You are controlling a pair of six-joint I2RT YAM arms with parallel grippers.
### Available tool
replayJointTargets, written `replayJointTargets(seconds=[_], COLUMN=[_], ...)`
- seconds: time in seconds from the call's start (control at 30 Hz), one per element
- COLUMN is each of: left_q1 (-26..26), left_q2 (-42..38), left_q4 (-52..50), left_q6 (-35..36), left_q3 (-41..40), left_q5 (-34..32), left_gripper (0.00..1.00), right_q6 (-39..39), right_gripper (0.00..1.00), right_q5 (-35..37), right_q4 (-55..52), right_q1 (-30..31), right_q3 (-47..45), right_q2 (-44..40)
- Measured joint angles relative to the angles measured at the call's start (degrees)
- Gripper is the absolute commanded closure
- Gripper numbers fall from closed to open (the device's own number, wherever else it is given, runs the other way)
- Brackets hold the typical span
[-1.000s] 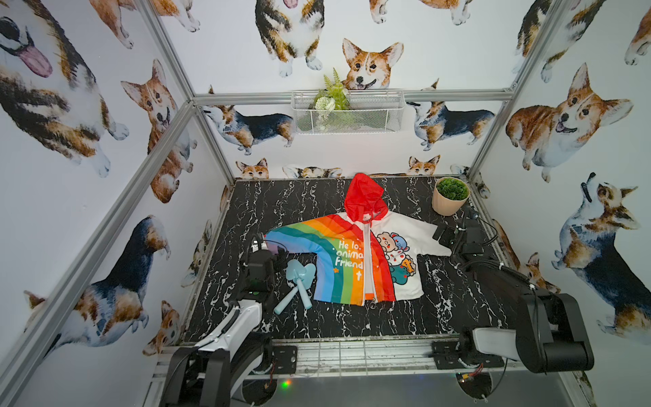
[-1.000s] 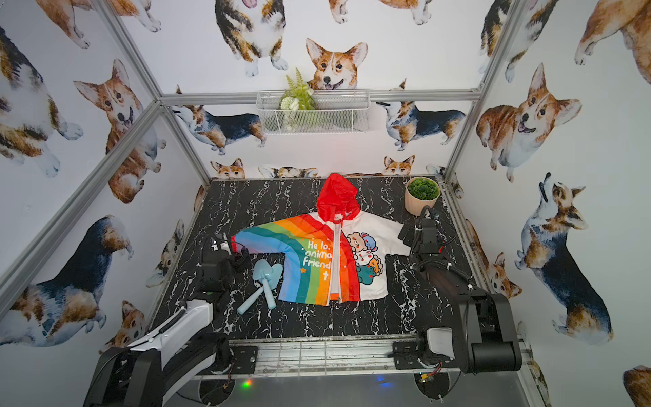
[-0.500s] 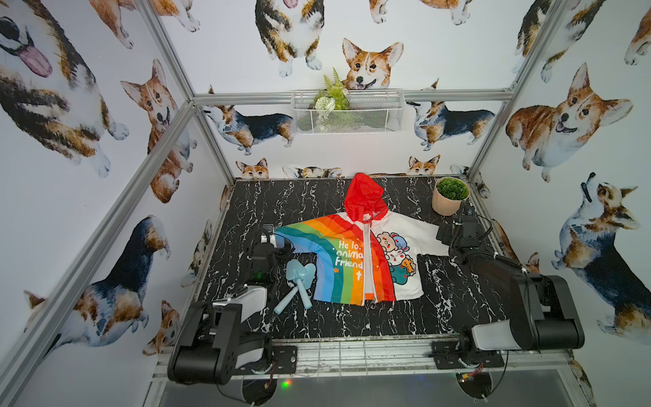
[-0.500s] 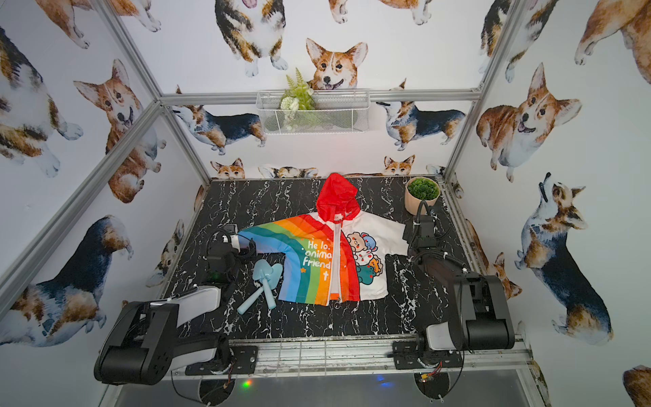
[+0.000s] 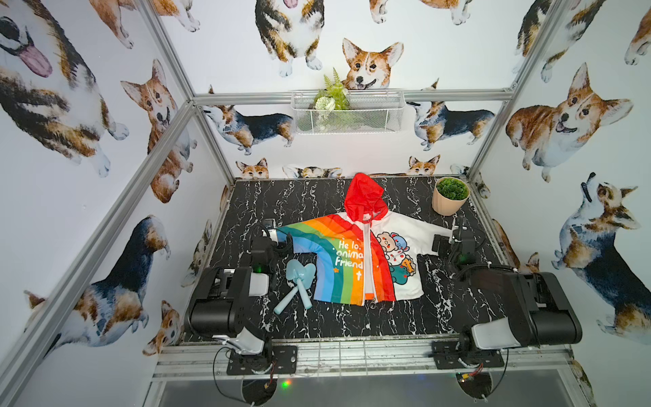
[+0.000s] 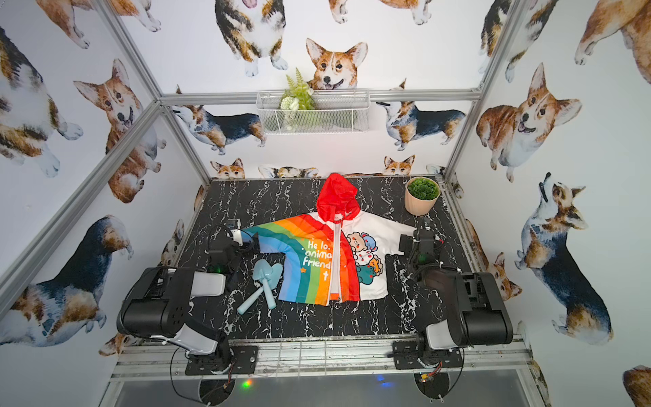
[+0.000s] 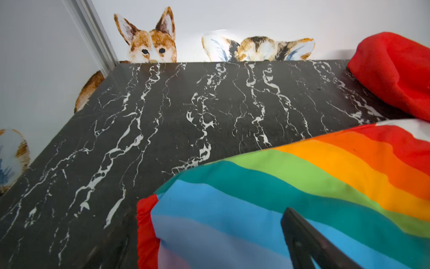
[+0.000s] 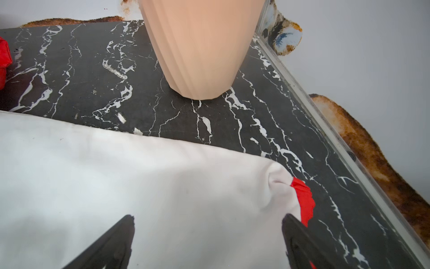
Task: Unzip the jacket
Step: Reset both arms
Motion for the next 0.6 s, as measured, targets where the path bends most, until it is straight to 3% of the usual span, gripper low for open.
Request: replayJointTargets(seconds=[0.27,0.6], left_q1=[-1.01,-1.07], left_q2=[0.09,0.13], left_q4=[-0.44,-0.46], left_q6=[0.00,0.00], left_q3=[0.07,0.07], left_q5=[-2.95,-3.50], left_gripper=[0.00,0.00], right_q6=[-1.81,-2.71], right_gripper=[0.00,0.01], right_q5=[-5.16,-8.63], right_q4=[13.57,13.09], right_q1=[0.04,-0.98], right_q3=[-6.82,-4.09], right_q2=[1.29,1.33])
